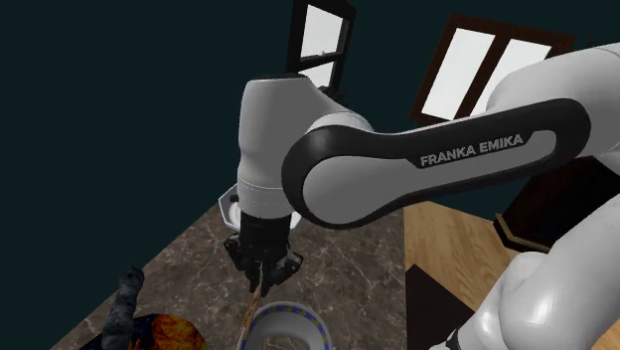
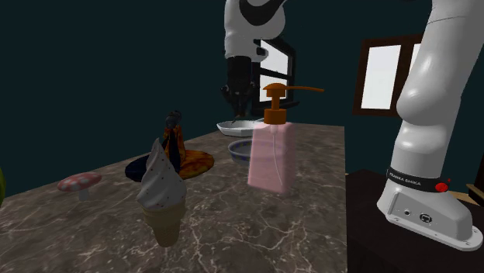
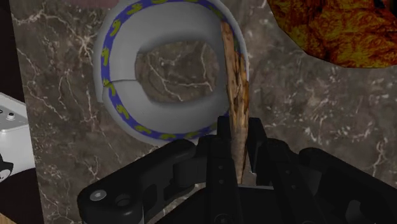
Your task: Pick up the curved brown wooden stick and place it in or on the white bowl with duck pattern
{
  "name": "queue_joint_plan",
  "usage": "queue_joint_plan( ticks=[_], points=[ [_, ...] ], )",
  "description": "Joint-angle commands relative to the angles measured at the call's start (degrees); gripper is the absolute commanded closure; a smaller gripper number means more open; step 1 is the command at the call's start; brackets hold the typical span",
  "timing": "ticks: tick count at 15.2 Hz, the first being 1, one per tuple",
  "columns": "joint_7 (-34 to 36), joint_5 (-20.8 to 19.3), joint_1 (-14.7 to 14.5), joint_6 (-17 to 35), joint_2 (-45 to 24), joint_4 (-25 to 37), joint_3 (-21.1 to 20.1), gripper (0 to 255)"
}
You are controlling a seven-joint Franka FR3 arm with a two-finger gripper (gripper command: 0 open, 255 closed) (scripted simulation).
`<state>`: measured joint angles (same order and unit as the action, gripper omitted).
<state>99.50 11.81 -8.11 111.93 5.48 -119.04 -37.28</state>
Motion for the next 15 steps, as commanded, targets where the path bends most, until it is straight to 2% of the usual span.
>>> queue_joint_plan(
  ticks=[1,5,15],
  points=[
    [-0.44,3.33,-0.97,-0.07,4.96,-4.04,-0.20,255],
    [-0.78,8.75,-3.92,-0.68,13.42,-10.73,-0.10,255],
    [-0.84,8.50,-3.92,7.69,9.97,-15.89,-2.03,255]
  ],
)
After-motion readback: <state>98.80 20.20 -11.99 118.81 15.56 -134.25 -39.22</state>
